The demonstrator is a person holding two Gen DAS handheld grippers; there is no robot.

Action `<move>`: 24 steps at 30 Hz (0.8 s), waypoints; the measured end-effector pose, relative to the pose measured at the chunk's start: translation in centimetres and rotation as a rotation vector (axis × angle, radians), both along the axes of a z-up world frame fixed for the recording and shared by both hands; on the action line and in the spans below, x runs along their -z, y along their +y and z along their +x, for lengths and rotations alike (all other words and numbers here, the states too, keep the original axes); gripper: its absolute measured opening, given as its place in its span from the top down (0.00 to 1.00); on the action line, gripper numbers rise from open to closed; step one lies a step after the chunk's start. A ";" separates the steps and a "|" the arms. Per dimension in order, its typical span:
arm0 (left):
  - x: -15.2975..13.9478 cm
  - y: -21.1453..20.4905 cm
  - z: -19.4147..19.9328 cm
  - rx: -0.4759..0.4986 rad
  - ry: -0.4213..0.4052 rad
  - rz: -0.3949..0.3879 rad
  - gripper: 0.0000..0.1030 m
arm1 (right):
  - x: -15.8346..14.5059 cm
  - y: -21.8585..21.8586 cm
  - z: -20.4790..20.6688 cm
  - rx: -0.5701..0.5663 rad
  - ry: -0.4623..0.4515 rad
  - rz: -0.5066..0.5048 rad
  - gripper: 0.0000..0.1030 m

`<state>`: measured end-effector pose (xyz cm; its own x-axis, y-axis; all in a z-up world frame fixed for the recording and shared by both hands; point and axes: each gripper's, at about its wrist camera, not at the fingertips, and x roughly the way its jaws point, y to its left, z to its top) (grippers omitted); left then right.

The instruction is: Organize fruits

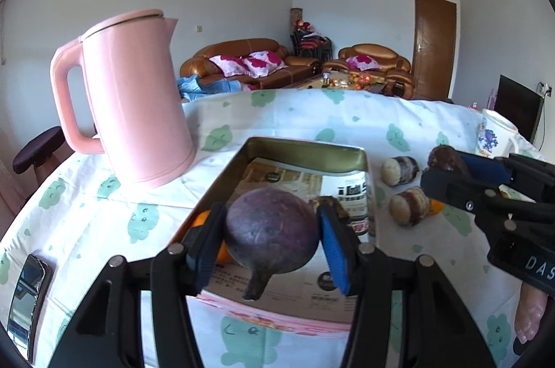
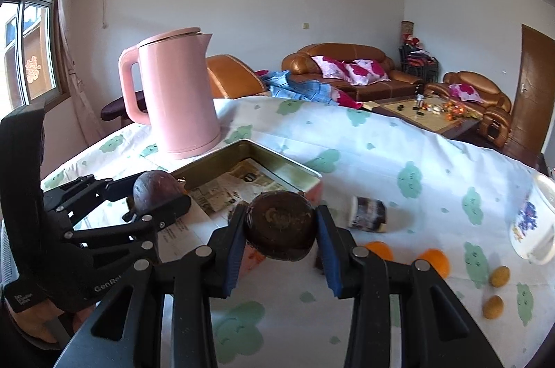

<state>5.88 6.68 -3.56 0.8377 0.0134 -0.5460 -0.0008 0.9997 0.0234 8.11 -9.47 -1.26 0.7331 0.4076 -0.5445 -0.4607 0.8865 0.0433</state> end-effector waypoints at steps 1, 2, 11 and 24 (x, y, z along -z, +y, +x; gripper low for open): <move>0.1 0.2 0.1 -0.002 0.003 0.000 0.47 | 0.1 0.4 0.2 -0.007 0.003 -0.003 0.60; 0.2 0.3 0.1 -0.005 0.005 -0.001 0.47 | 0.1 0.7 0.4 -0.013 0.005 -0.007 0.60; 0.4 1.3 0.4 -0.024 0.020 -0.001 0.47 | 0.7 2.7 1.2 -0.053 0.030 -0.005 0.60; 0.9 3.4 1.1 -0.050 0.049 -0.034 0.47 | 1.8 4.3 1.7 -0.083 0.058 -0.020 0.60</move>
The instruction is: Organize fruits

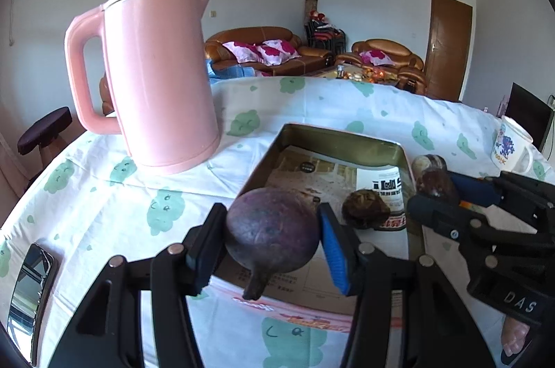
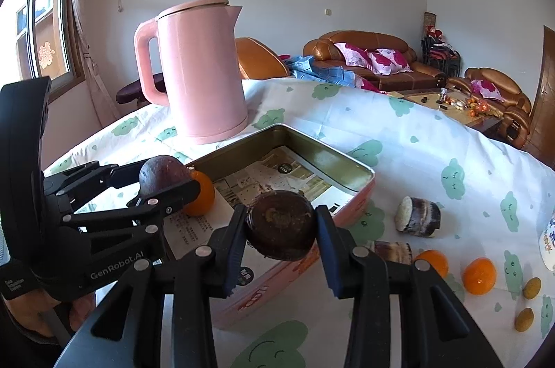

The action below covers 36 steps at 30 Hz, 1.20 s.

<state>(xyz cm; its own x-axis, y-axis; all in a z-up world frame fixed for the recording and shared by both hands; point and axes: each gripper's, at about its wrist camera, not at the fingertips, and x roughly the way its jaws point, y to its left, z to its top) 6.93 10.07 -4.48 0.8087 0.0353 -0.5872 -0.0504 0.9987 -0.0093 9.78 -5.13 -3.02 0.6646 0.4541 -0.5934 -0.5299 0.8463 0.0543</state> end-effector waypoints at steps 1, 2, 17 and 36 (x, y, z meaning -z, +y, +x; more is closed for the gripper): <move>0.0 0.0 0.0 0.001 -0.001 0.003 0.47 | 0.1 0.2 0.1 -0.003 0.004 -0.001 0.60; 0.0 -0.1 0.0 0.003 -0.001 0.007 0.47 | 0.1 0.3 0.1 -0.005 0.006 -0.001 0.60; 0.0 -0.9 0.1 0.026 -0.009 0.044 0.47 | 1.4 1.1 0.5 -0.020 0.033 -0.027 0.60; -0.3 0.0 1.4 0.073 -0.018 0.037 0.47 | 1.8 1.6 1.1 -0.034 0.045 -0.039 0.60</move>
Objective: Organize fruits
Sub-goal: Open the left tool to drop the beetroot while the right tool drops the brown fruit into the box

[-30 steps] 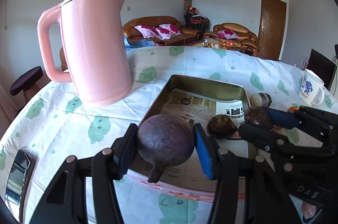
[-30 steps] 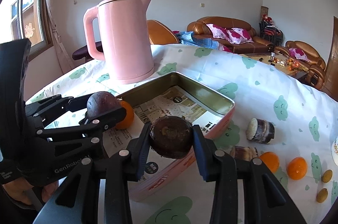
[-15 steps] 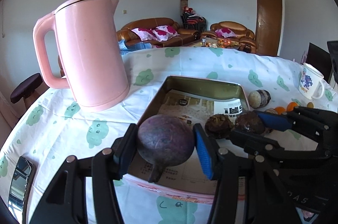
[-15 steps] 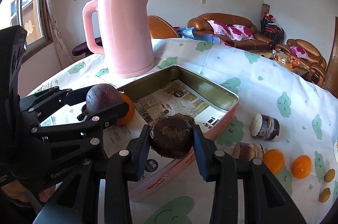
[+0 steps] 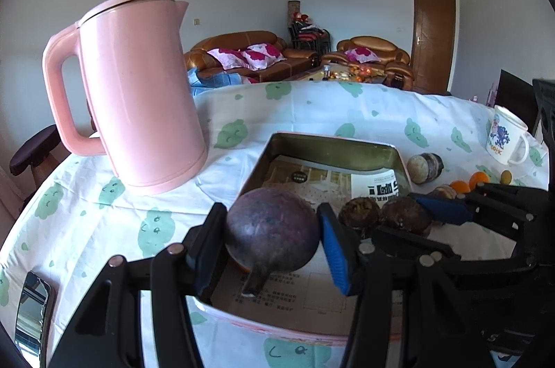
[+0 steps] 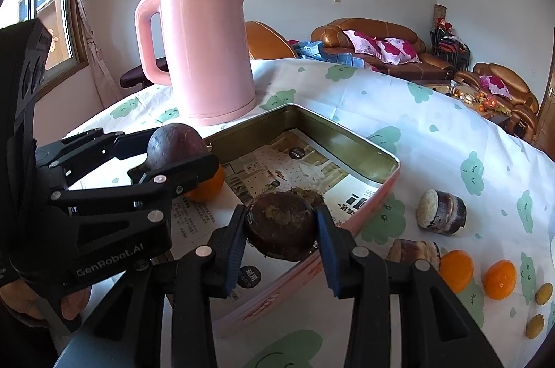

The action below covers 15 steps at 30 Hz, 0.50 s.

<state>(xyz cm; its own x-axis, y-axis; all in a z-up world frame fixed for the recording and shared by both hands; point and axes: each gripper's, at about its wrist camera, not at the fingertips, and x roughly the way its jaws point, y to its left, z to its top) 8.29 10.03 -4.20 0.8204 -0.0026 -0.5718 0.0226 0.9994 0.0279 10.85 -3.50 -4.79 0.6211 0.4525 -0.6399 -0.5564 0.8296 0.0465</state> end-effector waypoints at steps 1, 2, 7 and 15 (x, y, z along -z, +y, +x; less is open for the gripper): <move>0.0 0.0 0.1 0.003 0.000 0.003 0.47 | 0.0 0.0 0.0 -0.001 -0.001 -0.001 0.60; -0.1 -0.1 0.2 0.007 0.000 0.007 0.47 | 0.0 -0.1 0.2 -0.002 0.000 0.000 0.60; -0.3 0.0 1.0 0.022 0.010 0.000 0.46 | 0.1 0.0 0.4 -0.003 0.006 0.000 0.60; -0.2 -0.3 1.6 0.041 0.031 -0.012 0.43 | 0.3 0.7 0.1 -0.035 0.016 -0.006 0.60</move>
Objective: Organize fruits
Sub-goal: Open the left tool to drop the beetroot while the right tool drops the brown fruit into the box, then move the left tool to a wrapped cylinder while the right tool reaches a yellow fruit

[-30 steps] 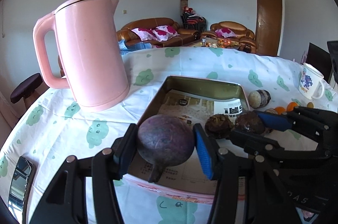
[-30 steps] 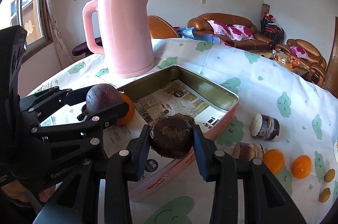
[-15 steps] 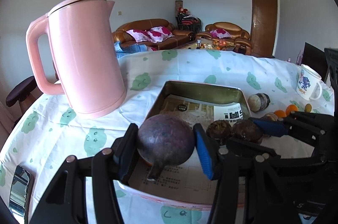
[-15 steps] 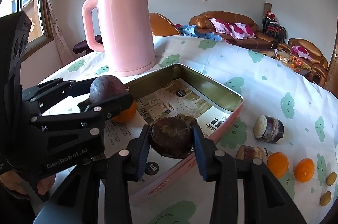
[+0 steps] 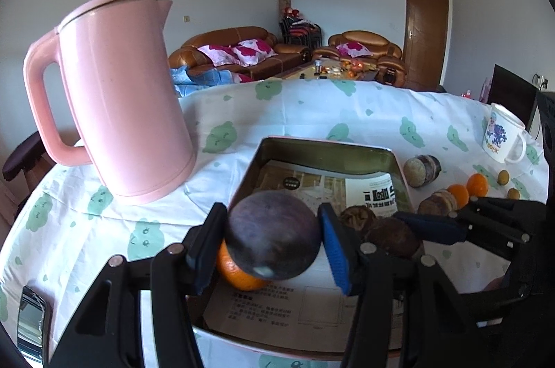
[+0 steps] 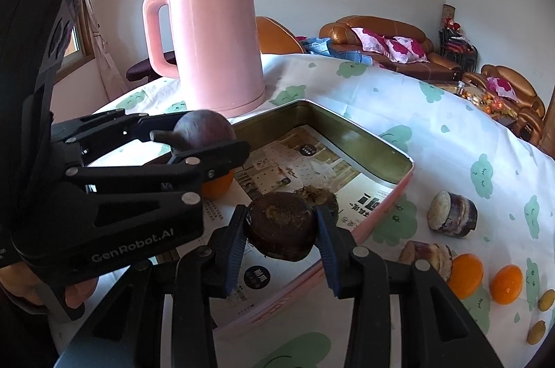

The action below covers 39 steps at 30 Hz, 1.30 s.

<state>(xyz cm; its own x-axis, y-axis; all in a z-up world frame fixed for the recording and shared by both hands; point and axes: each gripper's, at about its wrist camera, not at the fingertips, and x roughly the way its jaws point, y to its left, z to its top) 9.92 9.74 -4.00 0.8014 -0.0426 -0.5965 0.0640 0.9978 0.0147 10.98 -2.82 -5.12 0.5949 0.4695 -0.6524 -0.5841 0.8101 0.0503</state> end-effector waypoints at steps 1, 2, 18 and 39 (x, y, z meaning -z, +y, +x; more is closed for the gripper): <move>0.1 -0.1 0.1 0.002 0.003 -0.003 0.42 | 0.0 0.0 0.0 -0.001 0.002 0.002 0.60; 0.1 -0.1 0.1 0.004 0.005 -0.005 0.41 | 0.0 0.0 0.0 -0.001 0.003 0.004 0.60; -1.0 0.6 -0.8 -0.046 -0.030 -0.015 0.25 | -0.2 -0.7 -0.5 0.043 -0.013 0.006 0.35; -4.6 -8.2 -2.3 0.089 -0.042 0.034 0.10 | -1.0 -16.4 -2.1 0.381 -0.015 -0.031 0.35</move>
